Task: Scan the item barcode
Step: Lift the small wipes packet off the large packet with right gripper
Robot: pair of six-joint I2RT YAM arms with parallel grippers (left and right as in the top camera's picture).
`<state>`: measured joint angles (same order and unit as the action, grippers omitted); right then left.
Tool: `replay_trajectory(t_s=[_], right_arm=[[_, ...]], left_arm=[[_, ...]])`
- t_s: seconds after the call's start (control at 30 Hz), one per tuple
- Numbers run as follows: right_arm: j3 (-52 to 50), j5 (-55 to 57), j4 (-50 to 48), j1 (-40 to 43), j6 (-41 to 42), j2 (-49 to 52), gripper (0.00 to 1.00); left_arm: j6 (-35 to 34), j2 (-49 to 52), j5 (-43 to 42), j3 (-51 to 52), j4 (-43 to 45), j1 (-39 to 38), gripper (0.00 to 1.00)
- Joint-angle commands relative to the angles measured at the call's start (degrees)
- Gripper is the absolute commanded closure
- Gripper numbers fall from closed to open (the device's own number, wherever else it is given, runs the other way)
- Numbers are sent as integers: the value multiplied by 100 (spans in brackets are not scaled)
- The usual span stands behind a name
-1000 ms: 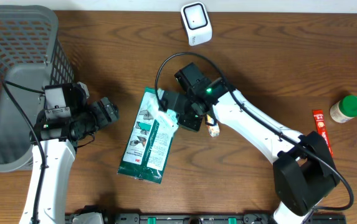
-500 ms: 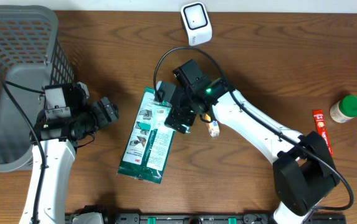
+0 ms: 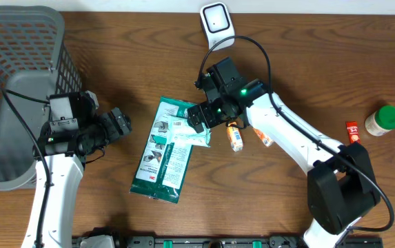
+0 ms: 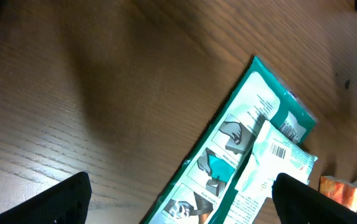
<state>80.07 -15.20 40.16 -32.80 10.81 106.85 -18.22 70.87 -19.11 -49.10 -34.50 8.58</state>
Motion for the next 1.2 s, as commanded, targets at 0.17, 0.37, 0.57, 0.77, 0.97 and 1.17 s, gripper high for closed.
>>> replay_trajectory(t_s=[0.17,0.37,0.57,0.77,0.97,1.17], right_arm=[[-96,186,-28,-68,334,664,3],[-96,140,-306,-94,334,1158,15],[-96,144,-509,-245,330,1237,29],[-96,164,-529,-365,328,1239,48],[-96,181,-535,-363,4,1239,85],[-13,136,-474,-168,-341,970,99]], left_arm=[[-72,22,79,-35,-15,52,7],[-72,22,79,-35,-15,52,7],[-72,22,79,-35,-15,52,7],[-72,22,79,-35,-17,52,7],[-72,24,79,-35,-15,52,7],[-72,24,79,-35,-17,52,7]])
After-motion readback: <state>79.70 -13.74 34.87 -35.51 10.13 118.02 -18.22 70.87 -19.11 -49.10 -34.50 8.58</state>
